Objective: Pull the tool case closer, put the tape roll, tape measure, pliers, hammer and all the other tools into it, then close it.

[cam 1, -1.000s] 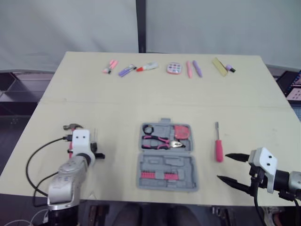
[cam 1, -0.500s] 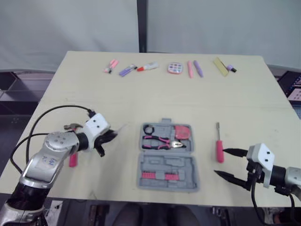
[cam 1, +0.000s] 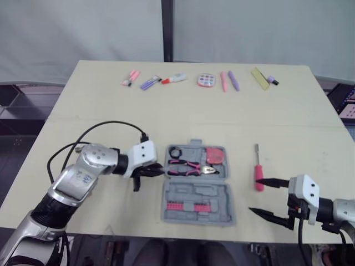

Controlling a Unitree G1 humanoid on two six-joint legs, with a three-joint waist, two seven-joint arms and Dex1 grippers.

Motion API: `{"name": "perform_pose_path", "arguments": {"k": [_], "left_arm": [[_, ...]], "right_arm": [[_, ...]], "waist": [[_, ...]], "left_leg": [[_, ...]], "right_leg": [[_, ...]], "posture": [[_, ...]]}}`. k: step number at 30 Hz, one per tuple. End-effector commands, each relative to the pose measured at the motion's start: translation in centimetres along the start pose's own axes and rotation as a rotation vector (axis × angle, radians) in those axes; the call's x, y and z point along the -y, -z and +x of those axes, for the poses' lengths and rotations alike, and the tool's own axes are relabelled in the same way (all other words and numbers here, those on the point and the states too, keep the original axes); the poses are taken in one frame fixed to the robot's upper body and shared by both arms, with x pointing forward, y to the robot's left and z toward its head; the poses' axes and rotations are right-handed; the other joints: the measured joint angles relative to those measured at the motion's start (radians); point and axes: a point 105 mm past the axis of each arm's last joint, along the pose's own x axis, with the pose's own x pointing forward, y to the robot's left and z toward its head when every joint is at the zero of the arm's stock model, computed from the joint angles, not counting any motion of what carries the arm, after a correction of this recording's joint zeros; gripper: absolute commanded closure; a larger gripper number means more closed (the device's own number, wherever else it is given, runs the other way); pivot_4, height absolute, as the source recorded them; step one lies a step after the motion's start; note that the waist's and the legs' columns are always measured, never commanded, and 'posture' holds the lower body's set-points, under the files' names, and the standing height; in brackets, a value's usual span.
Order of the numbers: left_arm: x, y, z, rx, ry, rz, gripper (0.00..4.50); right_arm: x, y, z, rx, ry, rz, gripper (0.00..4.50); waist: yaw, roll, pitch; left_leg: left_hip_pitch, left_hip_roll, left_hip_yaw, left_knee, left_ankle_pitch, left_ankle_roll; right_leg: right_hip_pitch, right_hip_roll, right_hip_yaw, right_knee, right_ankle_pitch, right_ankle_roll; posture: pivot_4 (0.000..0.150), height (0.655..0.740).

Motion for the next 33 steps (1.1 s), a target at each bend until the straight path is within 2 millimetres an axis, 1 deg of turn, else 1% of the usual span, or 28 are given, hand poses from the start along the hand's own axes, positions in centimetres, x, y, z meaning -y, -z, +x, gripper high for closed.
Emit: {"name": "perform_pose_path", "arguments": {"k": [1,5,8,14,20,23,27,30,33], "left_arm": [[0.5,-1.9,0.4,0.013,0.026,0.064,4.46],[1.5,-3.0,1.7,-0.028,0.104,0.101,4.46],[1.7,-3.2,2.4,-0.068,0.133,0.122,4.46],[1.0,-2.8,4.5,-0.166,0.136,0.208,4.46],[0.3,-4.0,6.2,-0.177,0.129,0.228,4.46],[0.3,-4.3,6.8,-0.179,0.127,0.233,4.46],[0.9,-4.5,7.2,-0.181,0.158,0.250,4.46],[1.5,-4.4,7.3,-0.185,0.180,0.268,4.46],[1.7,-4.2,7.4,-0.194,0.182,0.278,4.46]], "right_arm": [[-0.4,-0.6,0.2,0.036,-0.020,-0.013,0.00],[-0.4,-0.3,0.3,0.021,-0.031,-0.022,0.00],[-0.4,0.0,0.3,0.011,-0.039,-0.028,0.00],[-0.2,0.0,0.4,0.011,-0.037,-0.037,0.00],[-0.2,0.1,0.3,0.006,-0.027,-0.037,0.00],[-0.3,0.1,0.2,0.003,-0.021,-0.036,0.00],[-0.3,0.1,0.1,0.001,-0.013,-0.034,0.00],[-0.2,0.2,0.1,0.000,-0.008,-0.034,0.00],[-0.2,0.2,0.1,-0.001,-0.005,-0.034,0.00]], "waist": [[0.000,0.000,0.000],[0.001,0.000,0.000],[0.001,0.000,0.000],[0.001,0.000,0.000],[0.003,-0.001,0.000],[0.003,-0.001,0.000],[0.003,-0.001,0.000],[0.002,-0.001,0.000],[0.002,-0.001,0.000]], "left_leg": [[0.000,0.000,0.000,0.000,0.000,0.000],[0.000,0.000,0.000,0.000,0.000,0.000],[0.000,0.000,0.000,0.000,0.000,0.000],[0.000,-0.001,0.000,0.001,0.000,0.000],[-0.001,-0.001,0.000,0.001,0.000,0.001],[0.000,-0.001,0.000,0.001,0.000,0.001],[0.000,-0.001,0.000,0.002,0.000,0.001],[0.000,-0.001,0.000,0.002,0.000,0.001],[0.000,-0.001,0.000,0.002,0.000,0.001]], "right_leg": [[0.000,0.000,0.000,0.000,0.000,0.000],[0.000,0.000,0.000,0.000,0.000,0.000],[0.000,0.000,0.000,0.000,0.000,0.000],[0.000,0.001,0.000,0.001,0.000,0.000],[0.000,0.001,-0.001,0.002,0.000,0.000],[0.000,0.001,-0.001,0.002,0.000,0.000],[0.000,0.001,-0.001,0.003,0.000,0.000],[0.000,0.001,-0.001,0.003,0.000,0.000],[0.000,0.001,-0.001,0.003,0.000,0.000]], "posture": [[0.150,0.7134],[0.150,0.7134],[0.150,0.7134],[0.150,0.7134],[0.150,0.7134],[0.150,0.7134],[0.150,0.7134],[0.150,0.7134],[0.150,0.7134]]}}
